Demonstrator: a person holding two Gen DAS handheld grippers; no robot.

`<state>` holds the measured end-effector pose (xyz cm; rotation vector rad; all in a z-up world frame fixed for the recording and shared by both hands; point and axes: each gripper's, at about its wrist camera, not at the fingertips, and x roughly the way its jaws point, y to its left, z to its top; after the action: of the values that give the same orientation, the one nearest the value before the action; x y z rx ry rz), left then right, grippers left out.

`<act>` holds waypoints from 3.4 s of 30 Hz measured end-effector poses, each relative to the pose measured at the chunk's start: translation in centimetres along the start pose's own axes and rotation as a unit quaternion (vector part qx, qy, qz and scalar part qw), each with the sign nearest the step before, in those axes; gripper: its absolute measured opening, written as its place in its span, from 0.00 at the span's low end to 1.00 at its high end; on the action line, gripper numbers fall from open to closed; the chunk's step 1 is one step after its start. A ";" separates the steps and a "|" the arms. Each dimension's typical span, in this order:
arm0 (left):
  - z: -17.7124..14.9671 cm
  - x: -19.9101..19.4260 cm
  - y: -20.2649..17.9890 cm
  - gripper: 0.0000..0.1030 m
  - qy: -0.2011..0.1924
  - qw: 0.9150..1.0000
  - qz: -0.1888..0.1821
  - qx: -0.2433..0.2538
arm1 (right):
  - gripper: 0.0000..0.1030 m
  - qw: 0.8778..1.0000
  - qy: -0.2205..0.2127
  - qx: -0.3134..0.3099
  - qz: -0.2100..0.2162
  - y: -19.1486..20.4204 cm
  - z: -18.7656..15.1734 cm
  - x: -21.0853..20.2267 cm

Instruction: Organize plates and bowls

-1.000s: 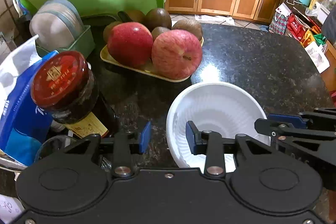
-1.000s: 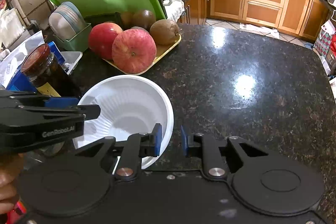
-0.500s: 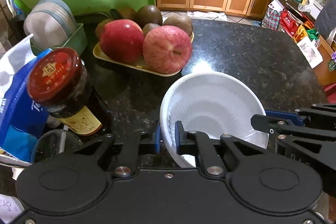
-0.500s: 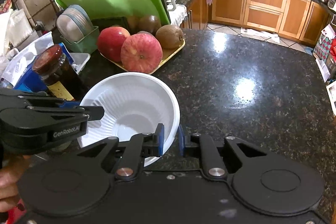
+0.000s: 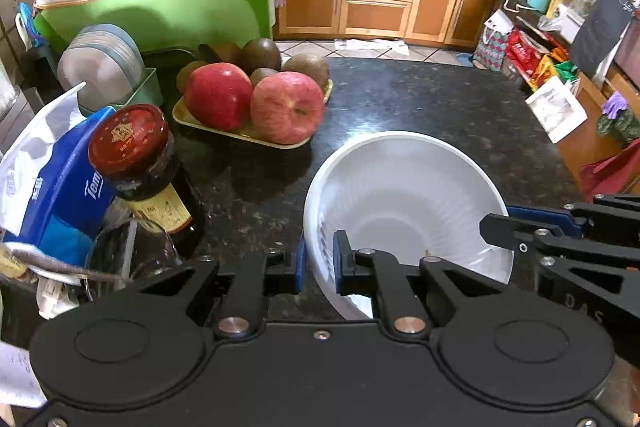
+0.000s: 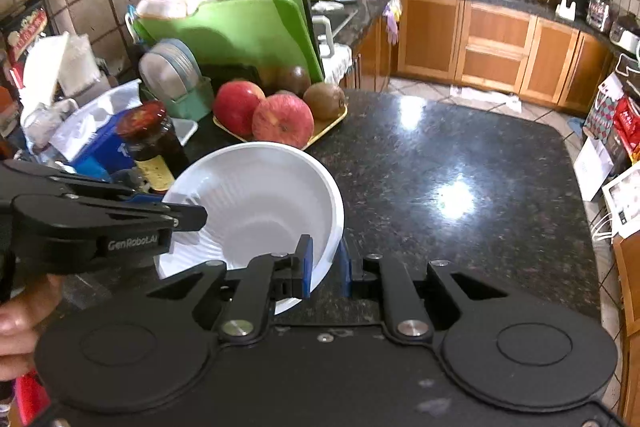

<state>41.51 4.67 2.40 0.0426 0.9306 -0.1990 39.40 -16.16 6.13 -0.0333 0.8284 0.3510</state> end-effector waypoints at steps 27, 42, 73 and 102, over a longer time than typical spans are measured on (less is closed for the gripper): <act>-8.3 -6.6 -5.5 0.17 -0.024 0.997 -0.036 0.056 | 0.16 0.997 -0.056 0.056 -0.002 -1.0 -11.6 -12.0; -11.1 -5.6 -7.3 0.17 0.005 0.997 -0.039 0.061 | 0.16 0.996 -0.030 0.086 -0.002 -2.3 -14.9 -11.1; -12.8 -6.1 -7.6 0.47 -0.066 0.995 -0.002 0.070 | 0.38 0.995 -0.062 0.067 -0.027 -2.0 -16.5 -9.7; -17.2 -7.3 -4.6 0.59 -0.093 0.994 0.024 0.042 | 0.47 0.967 -0.177 0.125 -0.132 2.7 -22.7 -12.1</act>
<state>22.75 3.37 -1.84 0.1223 0.7338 -0.1946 14.75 -20.87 -0.20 0.1505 0.5002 -0.0041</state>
